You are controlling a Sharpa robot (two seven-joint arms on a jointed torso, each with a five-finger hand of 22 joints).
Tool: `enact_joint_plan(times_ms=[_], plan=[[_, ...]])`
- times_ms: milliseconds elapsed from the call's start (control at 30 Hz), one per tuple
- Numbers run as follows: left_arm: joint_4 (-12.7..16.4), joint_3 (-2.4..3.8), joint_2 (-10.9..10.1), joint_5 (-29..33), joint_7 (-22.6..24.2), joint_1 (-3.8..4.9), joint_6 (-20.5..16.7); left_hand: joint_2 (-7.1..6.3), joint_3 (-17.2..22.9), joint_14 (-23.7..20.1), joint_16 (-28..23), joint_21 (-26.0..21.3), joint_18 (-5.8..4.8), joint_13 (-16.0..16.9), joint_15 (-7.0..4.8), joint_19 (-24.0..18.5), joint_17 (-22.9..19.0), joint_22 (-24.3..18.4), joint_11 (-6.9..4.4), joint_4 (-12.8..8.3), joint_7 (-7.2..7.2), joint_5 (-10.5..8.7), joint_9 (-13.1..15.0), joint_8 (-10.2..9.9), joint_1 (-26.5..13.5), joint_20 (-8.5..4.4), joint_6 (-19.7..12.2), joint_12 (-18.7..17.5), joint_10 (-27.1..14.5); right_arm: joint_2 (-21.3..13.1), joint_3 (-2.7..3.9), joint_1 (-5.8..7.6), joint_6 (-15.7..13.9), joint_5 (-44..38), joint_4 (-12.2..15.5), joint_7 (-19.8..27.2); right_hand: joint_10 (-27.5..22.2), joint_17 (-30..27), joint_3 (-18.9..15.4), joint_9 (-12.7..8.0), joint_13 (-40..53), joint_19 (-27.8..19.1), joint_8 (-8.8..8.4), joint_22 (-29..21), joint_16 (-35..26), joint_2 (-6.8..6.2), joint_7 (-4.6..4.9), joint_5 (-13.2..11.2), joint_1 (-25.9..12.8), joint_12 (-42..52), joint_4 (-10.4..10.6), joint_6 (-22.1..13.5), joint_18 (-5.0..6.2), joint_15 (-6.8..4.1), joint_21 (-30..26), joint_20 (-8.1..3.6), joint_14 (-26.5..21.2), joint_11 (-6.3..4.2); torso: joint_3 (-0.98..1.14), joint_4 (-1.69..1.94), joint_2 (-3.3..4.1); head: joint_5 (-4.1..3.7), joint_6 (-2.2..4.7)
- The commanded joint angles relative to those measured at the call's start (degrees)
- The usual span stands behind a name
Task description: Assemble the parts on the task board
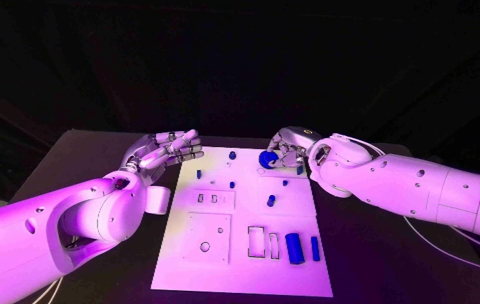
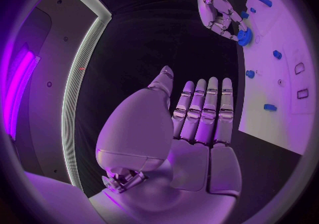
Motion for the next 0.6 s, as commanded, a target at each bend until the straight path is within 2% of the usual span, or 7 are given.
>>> enact_joint_plan(times_ms=[33, 167, 300, 600], plan=[[0.06, 0.04, 0.14, -0.29, 0.06, 0.08, 0.73, 0.30, -0.06, -0.33, -0.14, -0.22, 0.27, -0.03, 0.13, -0.40, -0.09, -0.10, -0.09, -0.40, 0.31, 0.36, -0.05, -0.30, 0.29, -0.11, -0.03, -0.29, -0.42, 0.64, 0.04, 0.28, -3.58, -3.18, 1.53, -0.55, 0.12, 5.68, 0.33, 0.96, 0.27, 3.54, -0.07, 11.92, 0.43, 0.29, -0.90, 0.24, -0.30, 0.17, 0.01, 1.04, -1.21, -0.39, 0.34, -0.44, 4.14, -0.15, 0.01, -0.11, 0.01, 0.18, 0.14], [0.07, 0.04, 0.19, -0.29, -0.09, 0.08, 0.44, 0.32, -0.05, -0.33, -0.19, -0.30, 0.22, -0.03, 0.14, -0.51, -0.09, -0.12, -0.08, -0.47, 0.32, 0.36, -0.04, -0.34, 0.36, -0.10, -0.02, -0.31, -0.43, 2.44, 0.05, 0.47, -4.60, -4.89, 2.15, -1.18, 0.22, 5.78, 0.46, 0.97, 0.43, 3.56, -0.08, 11.94, 0.48, 0.27, -0.90, 0.29, -0.35, 0.30, 0.04, 1.06, -1.21, -0.38, 0.36, -0.44, 4.16, -0.14, -0.02, 0.02, 0.01, 0.18, 0.10], [0.07, 0.04, 0.27, -0.29, -0.13, 0.08, 0.37, 0.32, -0.05, -0.33, -0.19, -0.30, 0.22, -0.03, 0.14, -0.51, -0.09, -0.12, -0.08, -0.47, 0.32, 0.36, -0.04, -0.34, 0.36, -0.10, -0.02, -0.31, -0.43, 4.47, 0.05, 0.54, -5.19, -5.99, 1.57, -1.71, 0.28, 5.82, 0.55, 0.98, 0.51, 3.61, -0.10, 12.01, 0.50, 0.25, -0.89, 0.28, -0.41, 0.37, 0.08, 1.06, -1.23, -0.38, 0.41, -0.45, 4.17, -0.13, -0.03, 0.08, 0.01, 0.25, 0.06], [0.05, 0.04, 0.48, -0.29, -0.14, 0.08, 0.37, 0.34, -0.05, -0.32, -0.22, -0.36, 0.18, -0.02, 0.14, -0.59, -0.09, -0.13, -0.07, -0.52, 0.33, 0.36, -0.04, -0.36, 0.39, -0.09, 0.00, -0.32, -0.43, 10.11, -0.05, 0.17, -4.60, -6.87, -2.41, -2.13, 0.31, 5.89, 0.92, 0.99, 0.58, 3.61, -0.21, 12.02, 0.54, 0.16, -0.86, 0.11, -0.61, 0.41, 0.20, 1.02, -1.23, -0.36, 0.41, -0.45, 4.18, -0.11, 0.02, 0.02, 0.06, 0.43, 0.01]])
